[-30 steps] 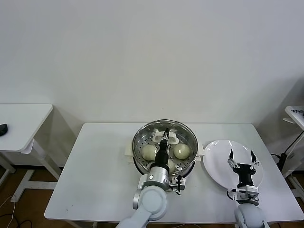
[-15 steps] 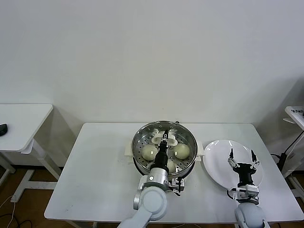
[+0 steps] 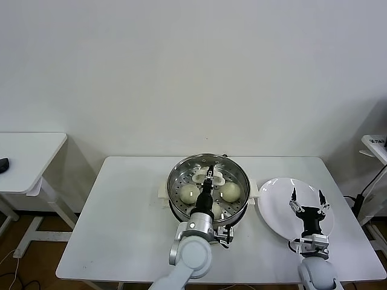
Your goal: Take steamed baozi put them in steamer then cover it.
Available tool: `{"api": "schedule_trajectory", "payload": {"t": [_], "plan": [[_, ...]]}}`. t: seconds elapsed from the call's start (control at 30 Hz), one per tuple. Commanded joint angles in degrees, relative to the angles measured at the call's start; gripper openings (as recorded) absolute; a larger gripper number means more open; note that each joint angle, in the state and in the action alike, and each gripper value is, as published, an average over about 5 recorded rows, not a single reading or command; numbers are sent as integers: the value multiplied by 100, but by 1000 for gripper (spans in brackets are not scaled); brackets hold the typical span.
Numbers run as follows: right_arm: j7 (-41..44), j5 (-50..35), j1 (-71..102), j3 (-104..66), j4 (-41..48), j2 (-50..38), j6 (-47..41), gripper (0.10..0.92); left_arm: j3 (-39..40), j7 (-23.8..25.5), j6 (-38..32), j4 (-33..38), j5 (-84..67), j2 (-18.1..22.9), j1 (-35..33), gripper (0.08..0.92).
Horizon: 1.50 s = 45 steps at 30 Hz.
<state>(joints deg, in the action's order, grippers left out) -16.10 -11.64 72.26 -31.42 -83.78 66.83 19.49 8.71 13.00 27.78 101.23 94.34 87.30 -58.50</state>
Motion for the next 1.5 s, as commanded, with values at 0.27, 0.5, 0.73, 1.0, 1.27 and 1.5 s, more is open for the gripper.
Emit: {"api": "schedule_trajectory", "payload": {"t": [0.27, 0.5, 0.73, 1.0, 1.27, 1.5], "plan": [[-5, -4, -25, 13, 20, -30, 3, 823, -24, -38, -34, 98, 104, -36, -85, 350], [2, -3, -37, 19, 48, -31, 13, 823, 44, 14, -33, 469, -58, -163, -205, 503], [-3, 7, -84, 66, 63, -35, 13, 823, 137, 188, 0, 1123, -455, -461, -404, 519], [-18, 18, -154, 104, 55, -15, 2, 823, 25, 293, 50, 1966, -1031, -1055, -692, 695], [-27, 9, -178, 97, 16, -28, -5, 823, -633, 130, 28, 2864, -2349, -1696, -950, 821], [18, -28, -165, 63, -40, -90, 0, 823, -1700, -1266, -246, 2826, -4616, -1832, -928, 823]]}}
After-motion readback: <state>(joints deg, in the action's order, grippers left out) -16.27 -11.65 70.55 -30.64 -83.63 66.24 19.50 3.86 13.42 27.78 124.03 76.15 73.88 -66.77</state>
